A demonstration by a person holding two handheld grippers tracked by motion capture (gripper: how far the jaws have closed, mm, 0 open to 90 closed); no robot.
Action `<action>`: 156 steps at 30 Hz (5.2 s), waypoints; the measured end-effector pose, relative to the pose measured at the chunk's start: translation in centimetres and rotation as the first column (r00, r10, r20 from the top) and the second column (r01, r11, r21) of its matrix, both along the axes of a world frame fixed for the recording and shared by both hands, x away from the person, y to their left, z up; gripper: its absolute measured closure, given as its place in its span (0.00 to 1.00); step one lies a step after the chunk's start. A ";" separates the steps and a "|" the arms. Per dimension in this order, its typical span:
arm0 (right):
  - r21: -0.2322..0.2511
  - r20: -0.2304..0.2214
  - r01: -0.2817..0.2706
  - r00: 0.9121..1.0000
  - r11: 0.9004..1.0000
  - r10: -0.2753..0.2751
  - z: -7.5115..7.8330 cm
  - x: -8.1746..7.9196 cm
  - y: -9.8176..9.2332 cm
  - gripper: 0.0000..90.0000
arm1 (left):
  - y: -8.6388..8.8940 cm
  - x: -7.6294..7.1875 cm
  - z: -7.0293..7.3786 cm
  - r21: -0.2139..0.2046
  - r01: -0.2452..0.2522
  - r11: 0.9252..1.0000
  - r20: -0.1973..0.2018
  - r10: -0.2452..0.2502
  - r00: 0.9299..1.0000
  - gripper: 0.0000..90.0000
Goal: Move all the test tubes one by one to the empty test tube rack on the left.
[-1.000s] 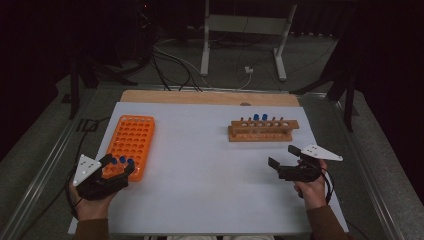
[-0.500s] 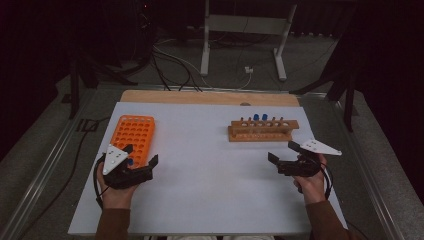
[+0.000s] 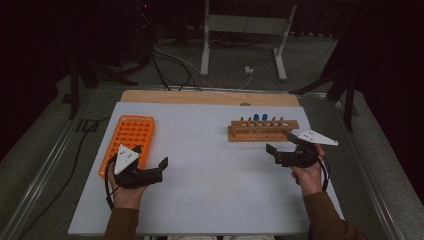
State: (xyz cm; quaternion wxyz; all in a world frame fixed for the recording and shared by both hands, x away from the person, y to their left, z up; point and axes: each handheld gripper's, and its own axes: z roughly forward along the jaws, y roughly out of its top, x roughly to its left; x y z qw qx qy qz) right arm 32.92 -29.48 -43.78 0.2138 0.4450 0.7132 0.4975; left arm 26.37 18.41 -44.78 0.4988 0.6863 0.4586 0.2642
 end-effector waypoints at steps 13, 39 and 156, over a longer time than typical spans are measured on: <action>-0.009 -0.038 0.070 0.997 0.998 -0.070 0.4 3.9 0.1 0.08 | -0.5 -0.4 -0.3 -0.017 0.018 1.000 -0.002 -0.018 1.000 0.02; -0.074 -0.084 0.095 0.991 0.993 -0.101 -2.0 10.0 2.3 0.75 | -0.6 -0.4 -0.5 -0.035 0.035 0.999 -0.005 -0.036 0.999 0.02; 0.091 -0.058 -0.314 0.946 0.945 0.319 0.8 -1.5 10.5 0.51 | -14.1 3.0 -1.6 0.079 0.367 0.927 -0.090 -0.360 0.929 0.87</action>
